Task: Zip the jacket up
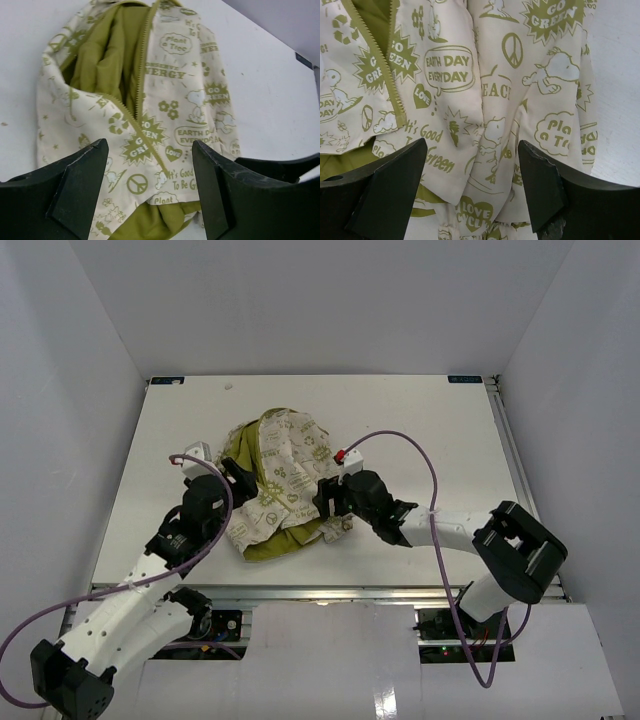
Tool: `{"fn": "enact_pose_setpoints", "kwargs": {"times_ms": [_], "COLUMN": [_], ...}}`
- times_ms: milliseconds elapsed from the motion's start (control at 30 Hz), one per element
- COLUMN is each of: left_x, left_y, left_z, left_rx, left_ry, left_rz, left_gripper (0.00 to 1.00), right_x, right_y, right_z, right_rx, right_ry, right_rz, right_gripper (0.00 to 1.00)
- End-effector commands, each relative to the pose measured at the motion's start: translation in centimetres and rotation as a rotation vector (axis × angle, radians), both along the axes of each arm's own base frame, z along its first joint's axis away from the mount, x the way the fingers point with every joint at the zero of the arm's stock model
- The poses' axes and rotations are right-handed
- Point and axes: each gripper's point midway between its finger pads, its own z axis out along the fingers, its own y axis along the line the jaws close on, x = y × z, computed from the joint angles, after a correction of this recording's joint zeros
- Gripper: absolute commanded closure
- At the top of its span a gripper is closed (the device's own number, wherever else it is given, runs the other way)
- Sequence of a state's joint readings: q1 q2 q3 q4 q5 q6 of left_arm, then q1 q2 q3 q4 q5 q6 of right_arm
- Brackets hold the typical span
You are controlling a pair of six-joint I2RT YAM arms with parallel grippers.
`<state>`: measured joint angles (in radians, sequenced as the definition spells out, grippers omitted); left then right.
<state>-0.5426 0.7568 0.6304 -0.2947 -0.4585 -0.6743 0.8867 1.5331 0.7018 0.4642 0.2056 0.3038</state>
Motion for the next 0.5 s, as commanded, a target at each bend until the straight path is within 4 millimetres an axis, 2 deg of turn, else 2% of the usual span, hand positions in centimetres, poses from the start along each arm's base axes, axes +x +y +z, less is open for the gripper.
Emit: {"fn": "enact_pose_setpoints", "kwargs": {"times_ms": [0,67,100,200,367,467], "left_x": [0.8,1.0,1.1,1.3,1.8,2.2], "left_y": [-4.3,-5.3,-5.5,-5.7,-6.1,-5.7], "left_z": [0.6,-0.8,-1.8,-3.3,-4.5,-6.4], "left_rx": [-0.013,-0.003,0.004,0.012,0.002,0.028], "left_ry": [-0.006,0.039,0.074,0.107,0.102,0.158], "left_rz": [-0.216,-0.258,-0.258,-0.264,-0.27,-0.239], "left_gripper": [0.21,0.2,0.2,0.2,0.2,0.21], "right_x": [-0.1,-0.2,-0.1,-0.2,-0.6,-0.7], "right_y": [1.6,1.6,1.6,1.7,1.6,1.6], "right_z": [1.9,1.6,1.4,0.5,-1.4,-1.5], "right_rx": [0.02,0.019,0.014,0.006,-0.022,-0.017], "right_ry": [-0.006,-0.004,-0.002,0.019,0.055,0.051], "right_rz": [0.054,0.058,0.051,0.054,0.048,0.05], "right_gripper": [0.21,0.21,0.21,0.23,0.28,0.39]}}
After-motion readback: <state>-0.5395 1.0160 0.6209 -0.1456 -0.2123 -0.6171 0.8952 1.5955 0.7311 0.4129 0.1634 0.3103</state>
